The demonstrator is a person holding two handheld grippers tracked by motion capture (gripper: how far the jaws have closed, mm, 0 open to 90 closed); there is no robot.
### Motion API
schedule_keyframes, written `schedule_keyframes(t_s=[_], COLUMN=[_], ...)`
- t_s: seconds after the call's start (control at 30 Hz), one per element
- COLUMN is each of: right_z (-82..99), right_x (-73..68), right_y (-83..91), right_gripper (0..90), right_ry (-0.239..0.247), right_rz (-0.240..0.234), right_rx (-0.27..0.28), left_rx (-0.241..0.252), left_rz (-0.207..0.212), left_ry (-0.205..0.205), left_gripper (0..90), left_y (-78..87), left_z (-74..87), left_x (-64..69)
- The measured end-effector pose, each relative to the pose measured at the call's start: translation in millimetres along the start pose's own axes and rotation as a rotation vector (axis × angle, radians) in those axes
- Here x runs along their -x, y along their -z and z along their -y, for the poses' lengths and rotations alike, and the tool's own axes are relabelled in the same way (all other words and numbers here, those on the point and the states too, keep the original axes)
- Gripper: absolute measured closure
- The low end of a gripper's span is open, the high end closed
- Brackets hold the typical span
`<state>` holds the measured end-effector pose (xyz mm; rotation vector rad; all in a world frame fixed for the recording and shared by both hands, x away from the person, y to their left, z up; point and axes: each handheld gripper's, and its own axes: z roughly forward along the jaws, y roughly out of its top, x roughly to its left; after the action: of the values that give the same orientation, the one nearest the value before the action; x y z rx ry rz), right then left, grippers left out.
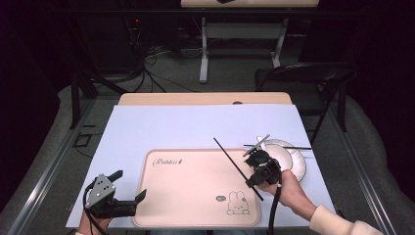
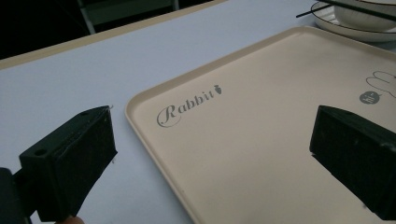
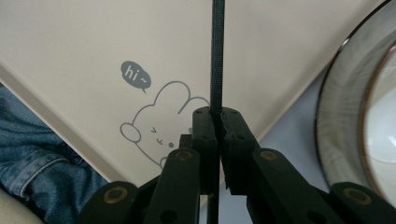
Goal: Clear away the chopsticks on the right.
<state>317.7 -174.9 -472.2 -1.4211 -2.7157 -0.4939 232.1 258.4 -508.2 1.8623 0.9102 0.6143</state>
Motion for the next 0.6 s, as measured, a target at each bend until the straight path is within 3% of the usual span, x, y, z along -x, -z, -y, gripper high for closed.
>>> schedule_keyframes(t_s=[0.1,0.6], right_z=[4.0,14.9], right_x=[-1.3,0.4], right_y=[-9.2,-52.9], right_gripper=[85.0,84.6], right_ry=[-0.048,-0.120], right_rz=[-0.018,-0.042], right_rx=[-0.016,-0.051], left_rx=[0.000,-0.004], left_rz=[0.002,0.010], left_ry=[0.001,0.001], left_gripper=[0.1,0.1], left_y=[0.1,-0.2], left_z=[0.2,0.2], left_x=[-0.4,-0.4])
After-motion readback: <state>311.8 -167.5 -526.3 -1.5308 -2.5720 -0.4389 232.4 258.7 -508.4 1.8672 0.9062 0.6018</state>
